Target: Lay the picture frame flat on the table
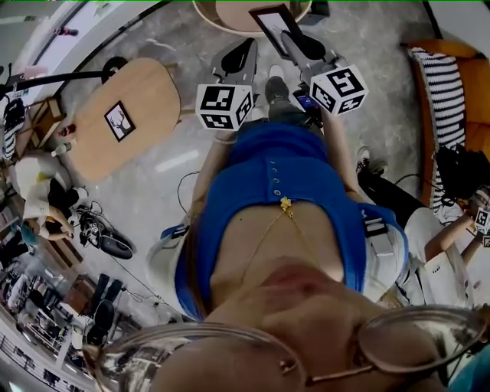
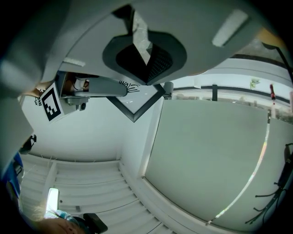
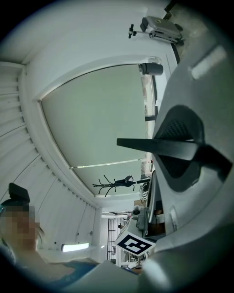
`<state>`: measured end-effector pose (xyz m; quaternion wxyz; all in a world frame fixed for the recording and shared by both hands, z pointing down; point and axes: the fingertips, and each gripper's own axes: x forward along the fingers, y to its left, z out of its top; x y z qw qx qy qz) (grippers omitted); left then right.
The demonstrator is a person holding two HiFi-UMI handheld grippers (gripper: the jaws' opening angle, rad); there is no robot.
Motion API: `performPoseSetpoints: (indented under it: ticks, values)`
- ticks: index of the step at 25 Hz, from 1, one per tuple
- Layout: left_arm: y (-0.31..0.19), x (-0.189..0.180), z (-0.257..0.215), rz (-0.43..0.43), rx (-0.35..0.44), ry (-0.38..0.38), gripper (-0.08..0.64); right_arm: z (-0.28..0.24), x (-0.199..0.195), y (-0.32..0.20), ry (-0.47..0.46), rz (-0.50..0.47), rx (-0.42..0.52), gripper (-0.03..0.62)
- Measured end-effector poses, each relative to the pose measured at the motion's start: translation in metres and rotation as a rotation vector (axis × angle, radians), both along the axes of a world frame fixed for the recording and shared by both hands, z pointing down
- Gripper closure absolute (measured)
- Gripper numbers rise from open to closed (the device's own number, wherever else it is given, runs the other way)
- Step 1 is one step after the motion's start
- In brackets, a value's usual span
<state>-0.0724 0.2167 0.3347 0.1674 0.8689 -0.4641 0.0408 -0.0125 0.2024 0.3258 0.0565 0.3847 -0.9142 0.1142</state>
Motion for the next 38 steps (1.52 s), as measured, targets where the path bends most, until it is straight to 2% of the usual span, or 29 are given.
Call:
performPoseSetpoints:
  ticks: [7,14,20,24,31,38]
  values:
    - [-0.093,-0.012,-0.007,-0.072,-0.003,-0.027,0.558,-0.005,-0.015,-0.099,-0.034,-0.070,-0.016,0.571]
    - [-0.143,0.012,-0.009,-0.107,-0.007,-0.036,0.558,-0.004,0.015,-0.156,-0.038,-0.103,-0.030,0.571]
    - [-0.170,0.045,-0.013,-0.101,0.007,-0.068,0.558,-0.007,0.047,-0.190,-0.074,-0.101,-0.037,0.571]
    - [-0.184,0.057,-0.010,-0.116,0.007,-0.051,0.558,-0.003,0.049,-0.206,-0.056,-0.135,-0.047,0.571]
    - [-0.193,0.050,-0.006,-0.162,0.009,-0.058,0.558,0.001,0.048,-0.217,-0.014,-0.152,-0.058,0.571]
    - [-0.205,0.048,-0.001,-0.103,0.011,-0.035,0.558,0.004,0.042,-0.222,-0.011,-0.108,-0.062,0.571]
